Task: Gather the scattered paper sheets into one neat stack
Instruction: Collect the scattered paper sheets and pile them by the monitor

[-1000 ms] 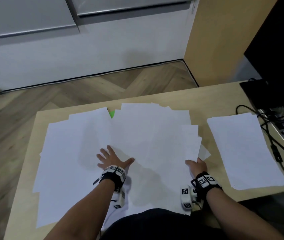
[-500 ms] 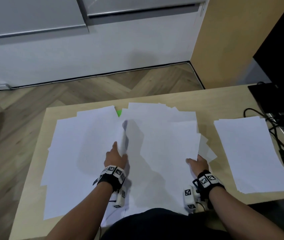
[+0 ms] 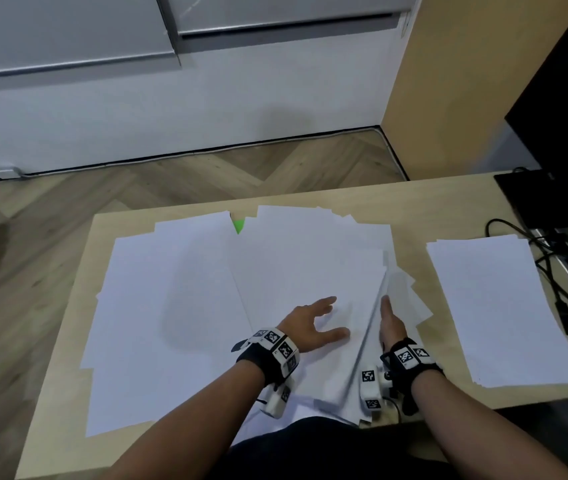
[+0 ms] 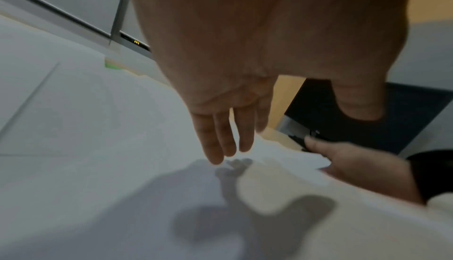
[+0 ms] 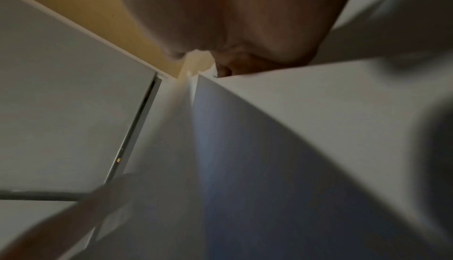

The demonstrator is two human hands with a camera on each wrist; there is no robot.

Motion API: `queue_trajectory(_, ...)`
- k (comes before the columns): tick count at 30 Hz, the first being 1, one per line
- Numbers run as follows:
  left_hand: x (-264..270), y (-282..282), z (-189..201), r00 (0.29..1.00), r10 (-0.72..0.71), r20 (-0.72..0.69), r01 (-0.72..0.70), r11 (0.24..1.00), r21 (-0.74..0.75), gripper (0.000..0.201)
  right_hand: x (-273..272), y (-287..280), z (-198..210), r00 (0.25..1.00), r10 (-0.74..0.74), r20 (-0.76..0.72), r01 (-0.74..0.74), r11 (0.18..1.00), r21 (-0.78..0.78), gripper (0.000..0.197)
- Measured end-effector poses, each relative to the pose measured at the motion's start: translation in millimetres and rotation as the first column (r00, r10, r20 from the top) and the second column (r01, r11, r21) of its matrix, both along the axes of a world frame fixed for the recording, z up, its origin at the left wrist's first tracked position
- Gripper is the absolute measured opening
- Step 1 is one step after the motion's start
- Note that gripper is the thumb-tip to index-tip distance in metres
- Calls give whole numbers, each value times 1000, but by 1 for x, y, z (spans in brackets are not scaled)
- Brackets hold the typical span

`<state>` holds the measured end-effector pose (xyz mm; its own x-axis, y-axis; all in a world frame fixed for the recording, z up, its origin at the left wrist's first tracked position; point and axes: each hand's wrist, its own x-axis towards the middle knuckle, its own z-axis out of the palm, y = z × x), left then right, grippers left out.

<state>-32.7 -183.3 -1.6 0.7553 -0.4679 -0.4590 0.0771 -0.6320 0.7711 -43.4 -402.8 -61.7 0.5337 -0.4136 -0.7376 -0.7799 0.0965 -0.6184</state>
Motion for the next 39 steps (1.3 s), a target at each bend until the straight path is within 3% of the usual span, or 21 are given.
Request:
queue_trajectory(3,1,-1,-5,991,-109,-82,119,986,121,89,-2,-3,-9,997,-71,-21,74,986,147,104)
queue_trajectory(5,3,5,-11,992,-102,-81,111,986,122,79,-3,-10,-41,1000,17,23,-19,993,120,108)
queue_trajectory(7,6,18,-19,997,78,20,-79,994,74,60,-6,-5,-42,986,162,27,-163,986,26,103)
queue_trajectory(9,13,37,-30,899,343,272,-387,914,125,49,-7,6,-23,959,283,7,-281,956,-87,84)
queue_trajectory(11,17,65,-37,790,436,431,-583,752,309,67,-6,12,-16,937,350,-17,-348,926,-147,69)
queue_trajectory(13,15,94,-44,783,495,377,-620,576,532,107,-4,16,-7,935,353,-14,-351,922,-165,58)
queue_trajectory(15,6,114,-50,755,593,281,-617,497,610,133,-2,15,-8,940,341,22,-333,927,-171,43)
queue_trajectory(17,-2,124,-56,767,605,215,-586,523,619,140,0,16,-5,953,299,55,-287,944,-164,34)
queue_trajectory(20,-5,130,-56,798,570,198,-555,566,610,135,3,16,-3,961,260,97,-240,954,-182,26)
queue_trajectory(24,-6,132,-55,795,573,197,-564,581,587,128,5,21,-3,951,280,134,-261,955,-141,43)
queue_trajectory(29,-11,131,-59,772,589,238,-612,589,528,115,8,19,6,957,245,157,-205,951,-233,33)
queue_trajectory(32,-13,134,-57,687,671,280,-710,538,454,96,7,12,23,961,236,143,-195,948,-252,22)
queue_trajectory(34,-9,139,-51,636,711,300,-758,504,413,72,6,8,26,949,278,146,-239,942,-237,19)
queue_trajectory(36,-3,140,-40,651,684,328,-750,511,420,51,5,8,26,935,317,157,-281,935,-217,19)
queue_trajectory(39,5,124,-21,715,624,316,-697,598,395,41,4,15,20,919,360,160,-329,925,-188,17)
